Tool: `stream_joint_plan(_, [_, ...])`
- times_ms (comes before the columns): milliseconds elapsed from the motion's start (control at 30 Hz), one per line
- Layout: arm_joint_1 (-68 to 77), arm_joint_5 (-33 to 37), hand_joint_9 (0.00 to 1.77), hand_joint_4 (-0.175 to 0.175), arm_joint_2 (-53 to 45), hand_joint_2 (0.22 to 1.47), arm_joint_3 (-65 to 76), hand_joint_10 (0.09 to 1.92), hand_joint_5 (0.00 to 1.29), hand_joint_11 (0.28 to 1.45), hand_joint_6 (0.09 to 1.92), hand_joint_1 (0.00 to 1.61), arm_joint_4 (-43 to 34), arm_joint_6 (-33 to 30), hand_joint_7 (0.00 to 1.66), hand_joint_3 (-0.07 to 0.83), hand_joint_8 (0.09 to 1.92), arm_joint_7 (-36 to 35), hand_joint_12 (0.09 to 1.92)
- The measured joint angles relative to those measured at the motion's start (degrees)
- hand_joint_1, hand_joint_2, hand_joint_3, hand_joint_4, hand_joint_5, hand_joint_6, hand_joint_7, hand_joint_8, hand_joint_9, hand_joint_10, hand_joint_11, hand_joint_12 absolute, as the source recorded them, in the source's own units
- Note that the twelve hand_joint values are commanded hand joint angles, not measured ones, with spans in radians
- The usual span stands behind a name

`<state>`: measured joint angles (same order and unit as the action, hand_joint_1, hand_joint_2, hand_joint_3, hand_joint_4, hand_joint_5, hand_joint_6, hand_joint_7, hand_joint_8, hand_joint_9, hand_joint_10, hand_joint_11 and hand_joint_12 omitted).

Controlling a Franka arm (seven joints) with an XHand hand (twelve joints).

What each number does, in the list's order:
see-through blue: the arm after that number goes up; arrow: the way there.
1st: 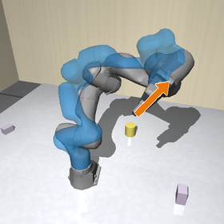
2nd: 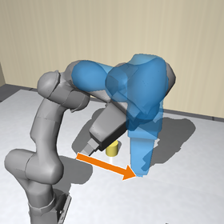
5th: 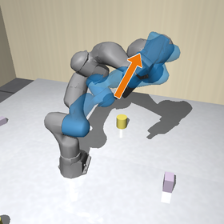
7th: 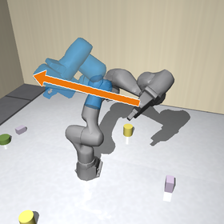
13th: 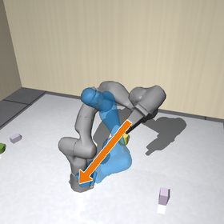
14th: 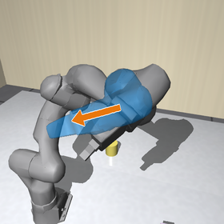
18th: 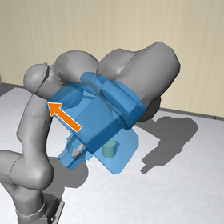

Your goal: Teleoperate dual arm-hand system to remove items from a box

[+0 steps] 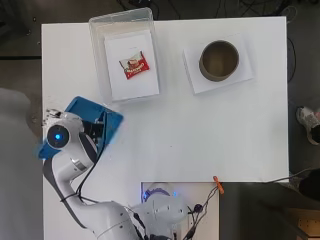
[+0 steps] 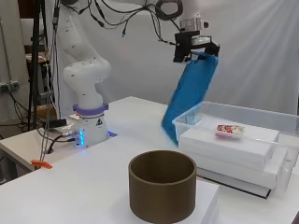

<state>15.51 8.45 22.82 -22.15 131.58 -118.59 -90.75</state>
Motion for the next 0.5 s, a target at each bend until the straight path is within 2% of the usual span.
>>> stream_joint_plan(100, [3.76,2.96,0.74,-0.135,8.25,1.35,-0.3,1.46,0.3,0.6,1.92,1.27,9.75,1.16,0.53,0.008,1.76,-2.6,0.85])
stream_joint_plan(133, [4.85,3.82,0.76,-0.15,10.82,1.34,-0.31,1.38,0.31,0.61,1.92,1.28,12.14,1.74,0.56,0.004,1.73,-3.3,0.77])
stream_joint_plan(167, [6.05,4.51,0.78,-0.079,13.62,1.3,-0.38,1.1,0.29,0.63,1.65,0.98,14.24,2.26,0.58,-0.002,1.43,-3.86,0.56])
stream_joint_plan(200, [7.05,4.84,0.56,-0.038,16.1,1.14,-0.51,0.74,0.18,0.56,1.01,0.58,15.75,2.81,0.38,-0.026,0.91,-3.87,0.35])
stream_joint_plan(233, [7.69,4.96,0.4,-0.014,18.69,0.98,-0.57,0.45,0.1,0.49,0.55,0.31,16.67,4.13,0.22,-0.03,0.51,-2.87,0.19])
stream_joint_plan(267, [7.57,4.53,0.33,0.0,19.52,0.88,-0.66,0.26,0.05,0.45,0.27,0.15,16.25,5.91,0.15,-0.022,0.27,-0.91,0.1])
stream_joint_plan(300, [7.2,3.83,0.28,0.012,19.21,0.82,-1.02,0.15,0.04,0.43,0.14,0.07,15.01,8.14,0.12,-0.015,0.13,2.23,0.09])
stream_joint_plan(333, [6.92,3.25,0.25,0.022,18.15,0.79,-1.31,0.09,0.06,0.42,0.09,0.03,13.49,10.11,0.11,-0.008,0.09,5.69,0.09])
stream_joint_plan(400, [5.88,1.45,0.35,0.041,14.63,0.9,-1.61,0.09,0.17,0.45,0.09,0.02,10.09,12.59,0.25,0.008,0.09,14.01,0.09])
stream_joint_plan(467, [4.19,-0.91,0.46,0.049,10.45,0.96,-0.89,0.09,0.33,0.5,0.09,0.07,6.39,11.88,0.4,0.004,0.09,22.84,0.09])
stream_joint_plan(500, [3.5,-1.67,0.49,0.043,8.29,0.97,0.16,0.09,0.36,0.52,0.09,0.1,4.73,10.91,0.44,0.001,0.09,25.62,0.09])
